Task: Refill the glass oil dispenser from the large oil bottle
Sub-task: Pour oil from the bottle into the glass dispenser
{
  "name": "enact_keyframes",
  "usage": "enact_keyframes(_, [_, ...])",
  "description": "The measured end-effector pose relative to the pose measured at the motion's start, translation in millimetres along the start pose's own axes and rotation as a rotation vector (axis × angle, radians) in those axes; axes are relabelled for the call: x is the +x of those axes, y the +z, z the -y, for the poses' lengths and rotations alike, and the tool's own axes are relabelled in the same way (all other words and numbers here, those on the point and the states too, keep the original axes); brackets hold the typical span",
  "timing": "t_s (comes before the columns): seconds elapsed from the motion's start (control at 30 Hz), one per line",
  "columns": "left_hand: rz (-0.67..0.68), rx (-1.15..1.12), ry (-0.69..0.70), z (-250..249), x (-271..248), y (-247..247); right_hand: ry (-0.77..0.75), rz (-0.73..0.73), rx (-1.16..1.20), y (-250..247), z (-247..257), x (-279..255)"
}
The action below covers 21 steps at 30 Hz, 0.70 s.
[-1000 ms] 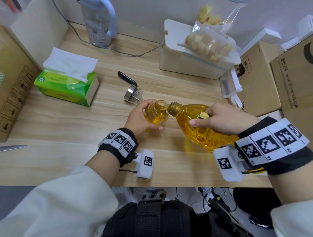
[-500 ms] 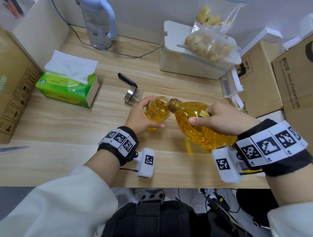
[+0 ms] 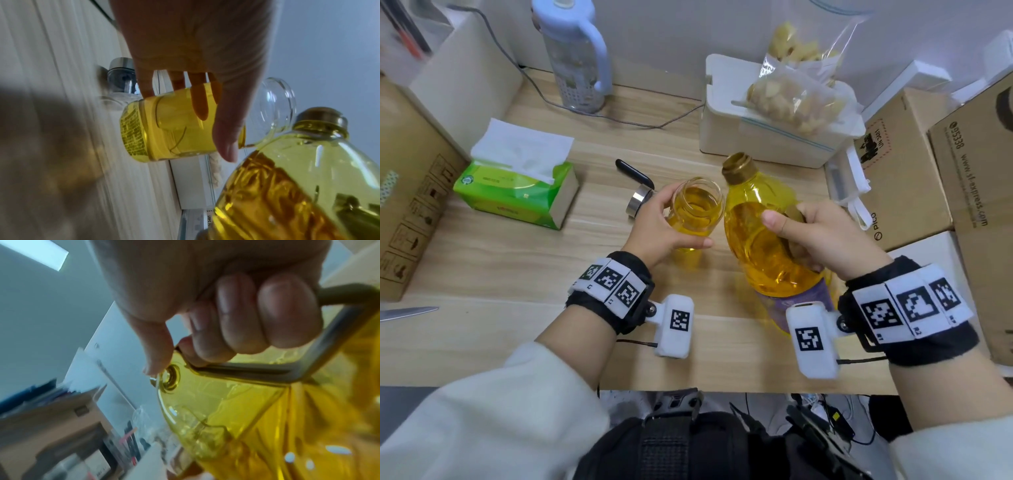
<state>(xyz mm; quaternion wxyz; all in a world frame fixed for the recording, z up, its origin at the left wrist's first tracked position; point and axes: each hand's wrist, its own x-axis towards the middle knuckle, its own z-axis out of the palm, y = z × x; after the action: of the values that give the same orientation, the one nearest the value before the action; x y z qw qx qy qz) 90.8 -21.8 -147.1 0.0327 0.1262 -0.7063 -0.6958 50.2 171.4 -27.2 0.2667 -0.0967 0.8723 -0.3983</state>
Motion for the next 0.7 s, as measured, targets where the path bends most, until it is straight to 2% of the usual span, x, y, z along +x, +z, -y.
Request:
enact_keyframes(0.17, [-0.017, 0.020, -0.024, 6, 0, -3, -0.062, -0.068, 0.350, -2, 1, 9])
enact_keyframes(0.47, [-0.056, 0.055, -0.078, 22, -4, -14, -0.170, -0.321, 0.634, 14, -1, 53])
enact_keyframes(0.7, [-0.060, 0.093, -0.138, 36, -6, -20, -0.199, -0.446, 0.701, 28, -22, 79])
